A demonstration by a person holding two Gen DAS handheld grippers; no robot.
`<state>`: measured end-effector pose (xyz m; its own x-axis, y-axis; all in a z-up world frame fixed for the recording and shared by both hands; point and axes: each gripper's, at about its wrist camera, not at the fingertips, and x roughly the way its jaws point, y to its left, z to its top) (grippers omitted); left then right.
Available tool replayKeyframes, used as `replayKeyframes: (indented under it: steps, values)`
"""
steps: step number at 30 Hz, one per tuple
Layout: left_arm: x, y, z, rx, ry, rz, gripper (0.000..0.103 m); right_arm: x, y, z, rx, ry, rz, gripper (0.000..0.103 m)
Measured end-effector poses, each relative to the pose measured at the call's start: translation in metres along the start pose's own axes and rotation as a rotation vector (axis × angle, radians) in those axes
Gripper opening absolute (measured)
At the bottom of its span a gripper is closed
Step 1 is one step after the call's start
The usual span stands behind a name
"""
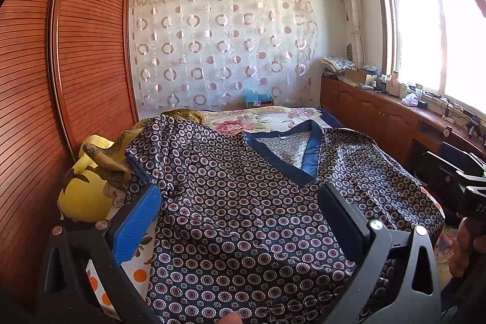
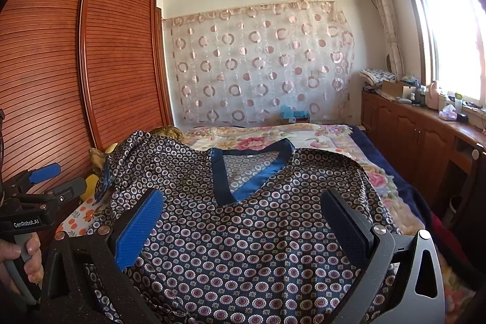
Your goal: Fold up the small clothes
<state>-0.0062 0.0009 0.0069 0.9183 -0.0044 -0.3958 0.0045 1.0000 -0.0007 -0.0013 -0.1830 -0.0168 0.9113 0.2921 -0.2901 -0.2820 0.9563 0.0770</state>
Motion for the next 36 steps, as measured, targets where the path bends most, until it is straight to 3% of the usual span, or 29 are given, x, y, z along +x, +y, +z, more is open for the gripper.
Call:
replayKeyframes:
  steps: [36]
  values:
    - [-0.0062, -0.0026, 0.0025, 0.008, -0.013, -0.002, 0.103, -0.0016, -0.0005, -0.0013, 0.003, -0.005, 0.005, 0.103]
